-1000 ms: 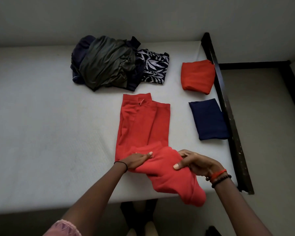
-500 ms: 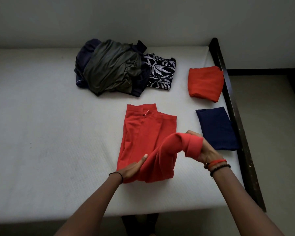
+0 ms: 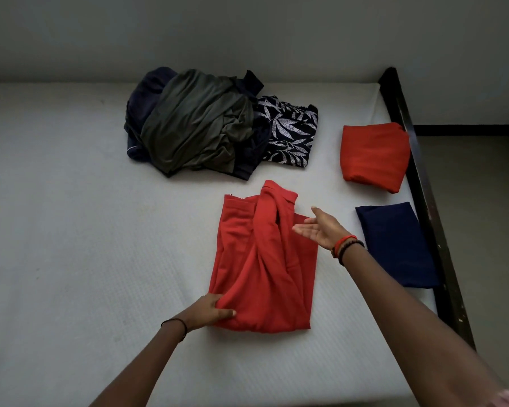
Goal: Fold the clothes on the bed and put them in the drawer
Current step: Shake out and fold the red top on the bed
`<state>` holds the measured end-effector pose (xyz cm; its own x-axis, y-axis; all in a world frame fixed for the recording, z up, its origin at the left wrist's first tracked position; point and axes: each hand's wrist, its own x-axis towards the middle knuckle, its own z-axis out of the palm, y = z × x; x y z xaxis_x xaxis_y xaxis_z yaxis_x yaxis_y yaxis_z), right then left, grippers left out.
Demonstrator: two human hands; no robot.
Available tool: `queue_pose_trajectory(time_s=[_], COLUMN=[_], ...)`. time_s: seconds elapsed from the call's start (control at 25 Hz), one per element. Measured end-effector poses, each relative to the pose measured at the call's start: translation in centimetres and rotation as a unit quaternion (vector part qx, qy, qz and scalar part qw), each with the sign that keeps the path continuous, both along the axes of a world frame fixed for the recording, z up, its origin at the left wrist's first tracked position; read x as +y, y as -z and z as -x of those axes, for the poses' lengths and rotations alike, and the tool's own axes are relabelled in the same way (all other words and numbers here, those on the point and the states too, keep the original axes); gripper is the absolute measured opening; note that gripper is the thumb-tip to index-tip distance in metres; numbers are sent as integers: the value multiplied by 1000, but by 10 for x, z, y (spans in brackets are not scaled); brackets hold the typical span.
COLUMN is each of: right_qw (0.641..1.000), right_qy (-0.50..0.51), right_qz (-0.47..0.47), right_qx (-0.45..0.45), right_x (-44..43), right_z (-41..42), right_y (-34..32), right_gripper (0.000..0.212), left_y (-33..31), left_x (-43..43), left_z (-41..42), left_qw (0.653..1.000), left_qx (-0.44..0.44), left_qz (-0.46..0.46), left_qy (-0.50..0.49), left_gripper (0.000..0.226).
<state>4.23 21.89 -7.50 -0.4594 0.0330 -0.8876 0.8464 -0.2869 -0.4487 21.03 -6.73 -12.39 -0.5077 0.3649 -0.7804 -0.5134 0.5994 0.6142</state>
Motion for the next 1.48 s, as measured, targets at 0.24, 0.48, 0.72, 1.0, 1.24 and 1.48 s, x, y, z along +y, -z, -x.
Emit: queue_pose_trajectory(time_s=[0.24, 0.48, 0.72, 1.0, 1.24, 1.48], right_qw=[861, 802, 980, 744, 444, 475], right_qy=[-290, -380, -135, -277, -651, -624], right_qz=[-373, -443, -38, -515, -432, -528], right_qx=[187, 124, 138, 323, 438, 328], right_x=[-59, -78, -30, -59, -58, -46], right_z=[-46, -42, -48, -86, -208, -206], right_y=[21, 56, 59, 40, 59, 72], right_gripper=[70, 64, 46, 48, 98, 65], left_y=[-5, -15, -17, -5, 6, 23], left_x=[1, -2, -28, -21, 9, 17], left_z=[-9, -9, -8, -27, -53, -47], left_qw=[999, 999, 996, 936, 844, 865], left_qx=[-29, -32, -78, 225, 423, 366], left_qz=[5, 11, 2, 269, 194, 224], left_qy=[-24, -27, -38, 9, 267, 260], left_gripper=[16, 24, 50, 43, 97, 70])
